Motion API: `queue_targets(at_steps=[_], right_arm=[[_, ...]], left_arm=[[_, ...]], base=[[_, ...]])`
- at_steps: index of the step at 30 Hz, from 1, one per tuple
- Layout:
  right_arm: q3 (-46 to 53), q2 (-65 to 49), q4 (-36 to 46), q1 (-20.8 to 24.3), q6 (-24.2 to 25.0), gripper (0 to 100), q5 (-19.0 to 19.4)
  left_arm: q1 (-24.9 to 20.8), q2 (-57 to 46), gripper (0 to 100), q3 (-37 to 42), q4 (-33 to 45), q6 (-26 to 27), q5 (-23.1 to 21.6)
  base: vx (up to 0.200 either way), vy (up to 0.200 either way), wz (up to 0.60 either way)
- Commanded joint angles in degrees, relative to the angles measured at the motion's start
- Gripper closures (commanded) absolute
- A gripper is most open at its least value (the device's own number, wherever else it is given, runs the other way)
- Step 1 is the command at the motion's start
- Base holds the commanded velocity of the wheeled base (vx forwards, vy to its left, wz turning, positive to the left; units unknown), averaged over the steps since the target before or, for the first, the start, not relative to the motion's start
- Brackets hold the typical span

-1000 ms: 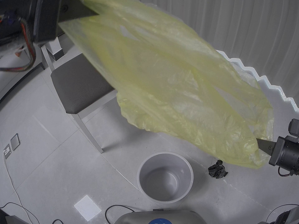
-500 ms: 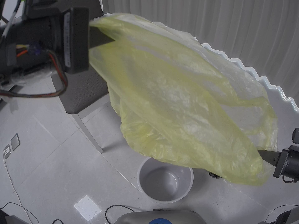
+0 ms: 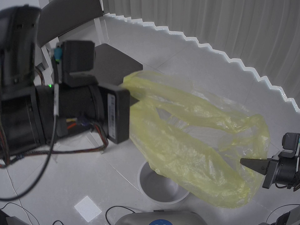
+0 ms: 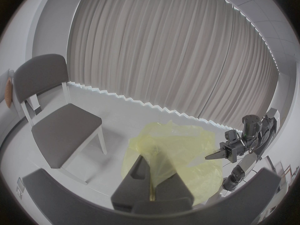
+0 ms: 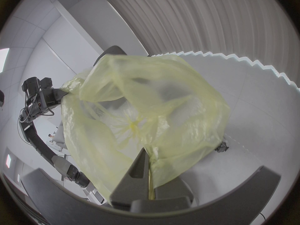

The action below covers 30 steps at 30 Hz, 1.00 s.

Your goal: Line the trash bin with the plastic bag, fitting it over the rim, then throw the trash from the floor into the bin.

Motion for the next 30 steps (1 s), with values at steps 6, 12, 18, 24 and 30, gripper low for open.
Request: queue_targets(at_steps=[6, 12, 18, 24, 30], right_arm=[[-3.1, 10.7, -0.1, 5.0, -1.2, 100, -0.4], [-7.7, 12.7, 0.2, 4.7, -3.5, 100, -0.4], [-13.0, 13.7, 2.5, 4.6, -5.9, 100, -0.4], [-10.9, 12.8, 4.0, 4.6, -6.0, 100, -0.4], [-10.5, 8.7, 4.1, 2.0, -8.5, 100, -0.4]], left_arm=[[-0.8, -0.6, 100, 17.5, -13.8, -3.5, -1.9], [-2.5, 0.3, 100, 20.9, -16.1, -5.8, -3.5], [-4.2, 5.2, 100, 20.8, -21.5, -6.1, -3.8], [-3.8, 7.6, 100, 20.5, -26.4, -5.7, -3.8], [-1.7, 7.0, 100, 18.8, -27.2, -5.7, -3.9]], base=[[0.0, 0.0, 0.0], [0.0, 0.0, 0.0], [0.0, 0.0, 0.0], [0.0, 0.0, 0.0], [0.0, 0.0, 0.0]])
